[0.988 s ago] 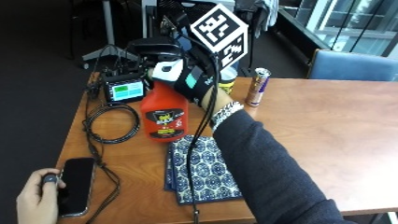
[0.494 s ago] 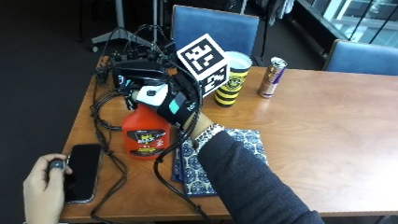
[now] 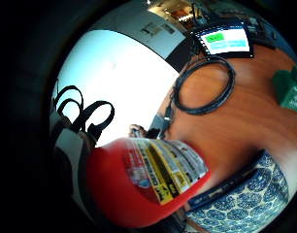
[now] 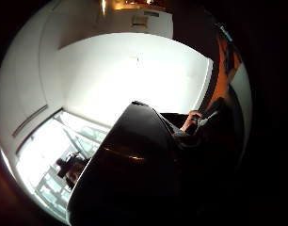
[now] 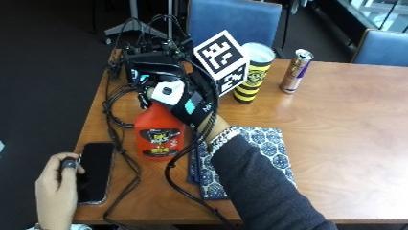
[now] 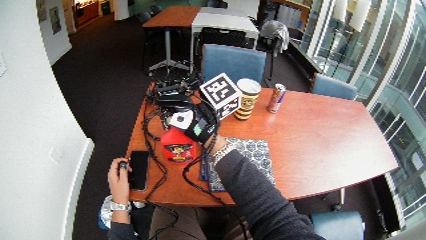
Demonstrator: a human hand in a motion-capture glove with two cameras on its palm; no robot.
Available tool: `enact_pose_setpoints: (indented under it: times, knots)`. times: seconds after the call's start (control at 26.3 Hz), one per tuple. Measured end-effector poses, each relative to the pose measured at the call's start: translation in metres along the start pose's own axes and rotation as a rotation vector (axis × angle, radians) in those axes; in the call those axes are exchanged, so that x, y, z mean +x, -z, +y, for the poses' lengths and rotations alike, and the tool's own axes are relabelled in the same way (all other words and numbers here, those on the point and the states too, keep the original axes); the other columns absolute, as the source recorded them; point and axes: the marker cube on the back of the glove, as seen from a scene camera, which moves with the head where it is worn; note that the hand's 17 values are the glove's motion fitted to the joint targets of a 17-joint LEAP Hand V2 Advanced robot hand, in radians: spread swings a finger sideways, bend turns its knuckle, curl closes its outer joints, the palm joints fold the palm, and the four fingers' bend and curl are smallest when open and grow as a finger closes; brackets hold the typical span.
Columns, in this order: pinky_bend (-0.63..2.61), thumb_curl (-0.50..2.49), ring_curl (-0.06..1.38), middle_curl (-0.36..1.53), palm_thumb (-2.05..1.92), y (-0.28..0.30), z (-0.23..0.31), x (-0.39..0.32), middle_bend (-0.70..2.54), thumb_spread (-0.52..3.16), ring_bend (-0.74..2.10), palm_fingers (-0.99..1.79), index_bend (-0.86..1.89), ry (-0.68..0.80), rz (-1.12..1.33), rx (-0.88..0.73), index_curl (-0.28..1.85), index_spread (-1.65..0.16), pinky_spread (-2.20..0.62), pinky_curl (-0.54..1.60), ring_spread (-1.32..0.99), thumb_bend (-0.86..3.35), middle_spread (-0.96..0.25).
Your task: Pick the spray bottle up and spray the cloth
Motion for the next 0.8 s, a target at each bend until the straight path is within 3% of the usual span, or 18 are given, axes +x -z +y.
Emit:
enact_pose_setpoints:
  times: [0.49, 0.8]
  knots:
    - [0.44, 0.81, 0.47, 0.52, 0.96, -0.018, 0.005, 0.032, 0.56, 0.28, 0.63, 1.33, 0.18, -0.039, -0.06, -0.071, 0.59, -0.34, -0.32, 0.38, -0.26, -0.03, -0.25]
    - [0.45, 0.81, 0.46, 0.5, 0.98, -0.023, 0.014, 0.065, 0.5, 0.31, 0.61, 1.19, 0.16, -0.103, -0.08, -0.165, 0.57, -0.34, -0.27, 0.38, -0.25, -0.03, -0.25]
